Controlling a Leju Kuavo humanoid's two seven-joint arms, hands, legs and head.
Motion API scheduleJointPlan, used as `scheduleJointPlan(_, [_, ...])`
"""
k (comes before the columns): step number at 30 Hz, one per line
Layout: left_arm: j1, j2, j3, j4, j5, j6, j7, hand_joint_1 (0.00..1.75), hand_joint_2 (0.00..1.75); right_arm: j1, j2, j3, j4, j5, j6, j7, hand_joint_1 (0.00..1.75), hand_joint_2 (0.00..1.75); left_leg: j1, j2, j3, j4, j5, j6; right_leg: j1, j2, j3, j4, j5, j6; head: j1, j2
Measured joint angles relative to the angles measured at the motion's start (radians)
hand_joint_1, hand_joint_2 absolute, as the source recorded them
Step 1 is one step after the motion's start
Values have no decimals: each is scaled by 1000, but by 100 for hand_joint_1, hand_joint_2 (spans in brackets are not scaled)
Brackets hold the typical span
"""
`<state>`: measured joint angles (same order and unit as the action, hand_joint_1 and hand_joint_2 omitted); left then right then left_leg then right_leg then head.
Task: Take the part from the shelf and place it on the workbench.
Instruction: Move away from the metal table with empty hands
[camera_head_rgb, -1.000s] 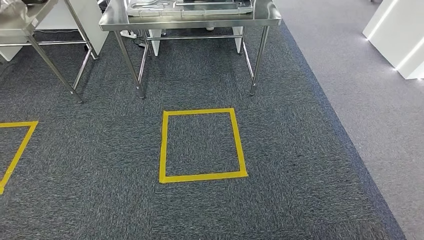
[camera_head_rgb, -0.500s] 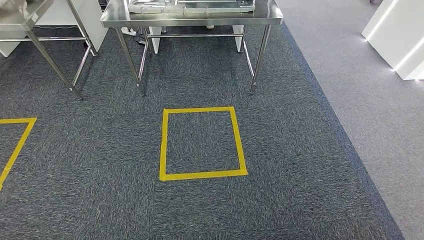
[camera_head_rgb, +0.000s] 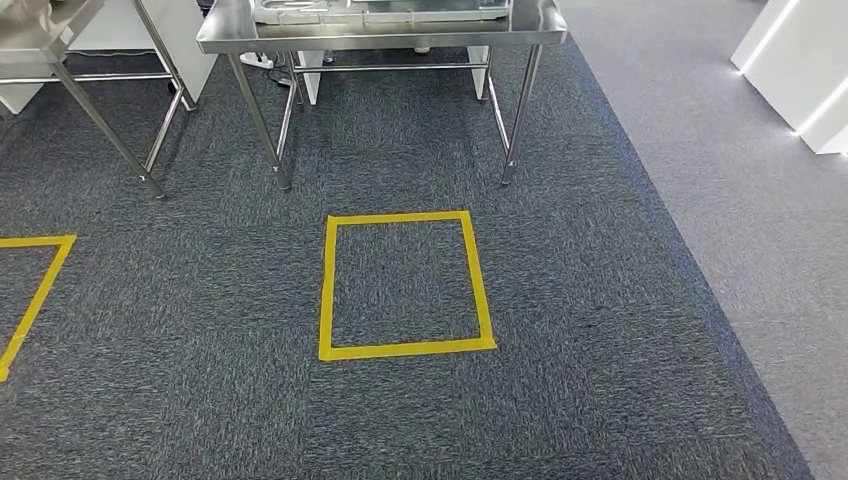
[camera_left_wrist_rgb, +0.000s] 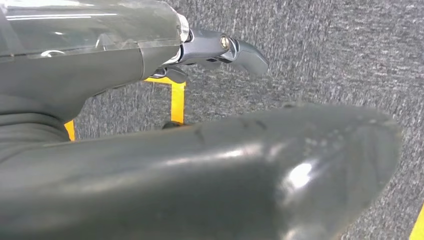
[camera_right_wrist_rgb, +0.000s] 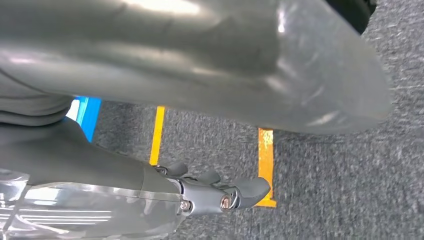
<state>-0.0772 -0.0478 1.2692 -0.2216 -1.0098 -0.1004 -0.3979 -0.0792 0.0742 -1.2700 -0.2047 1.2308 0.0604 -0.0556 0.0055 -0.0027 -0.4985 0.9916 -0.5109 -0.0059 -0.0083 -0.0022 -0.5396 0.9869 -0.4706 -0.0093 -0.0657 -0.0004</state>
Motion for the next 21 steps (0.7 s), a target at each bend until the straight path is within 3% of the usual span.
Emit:
scheduleJointPlan(2, [0,1,0,0,2,1,0,0,0,0,1,0,0,-1,0,1,0,0,3,0,-38,84,-51,-7,-3,-2,3,-6,2,-11,0,0])
scheduleJointPlan(4, [1,1,0,0,3,2,1,0,0,0,0,0,0,-1,0,1,0,0,5,1,-109,223,-112,-13,-1,-3,3,-6,0,-16,0,0])
scheduleJointPlan(5, [2,2,0,0,3,2,2,0,0,0,0,0,0,-2,0,1,0,0,6,1,-136,271,-122,-14,0,-3,4,-5,-2,-16,0,0])
scheduleJointPlan(6, [2,2,0,0,2,3,2,0,0,0,0,0,0,-2,0,1,0,0,6,1,-147,283,-111,-15,0,-3,5,-3,-4,-16,0,0])
scheduleJointPlan(7, [2,2,0,0,2,4,2,0,0,0,0,0,0,-4,1,1,0,0,6,1,-137,253,-81,-14,1,-3,8,-1,-6,-15,0,0])
scheduleJointPlan(9, [2,3,0,0,1,6,2,0,0,0,1,0,0,-10,1,1,0,0,5,2,-80,121,-6,-8,2,-2,14,4,-14,-9,0,0])
scheduleJointPlan(11, [2,3,0,0,0,7,1,0,0,0,1,-1,0,-18,2,1,0,0,2,2,-41,29,27,2,5,-2,15,11,-21,0,0,0])
scheduleJointPlan(14, [3,3,0,0,-1,8,0,0,0,-1,1,-3,0,-31,3,-1,0,0,-1,1,-37,12,30,20,5,-2,12,15,-23,16,0,0])
scheduleJointPlan(16, [2,3,0,0,-3,9,-1,0,0,-2,1,-5,0,-37,4,-1,0,0,2,1,-36,6,35,32,2,0,-1,47,-48,28,0,0])
scheduleJointPlan(19, [1,4,0,0,-4,8,-2,0,0,-3,1,-9,0,-50,5,8,0,0,2,0,-40,4,37,40,-2,0,-89,230,-142,39,0,0])
scheduleJointPlan(20, [1,5,0,0,-4,8,-2,0,0,-3,1,-10,0,-53,6,12,0,0,1,-3,-40,5,37,41,-3,0,-117,285,-158,41,0,0])
scheduleJointPlan(21, [1,5,0,0,-4,8,-2,0,0,-3,1,-10,0,-55,6,15,0,0,0,-8,-40,5,37,41,-4,1,-130,307,-155,40,0,0])
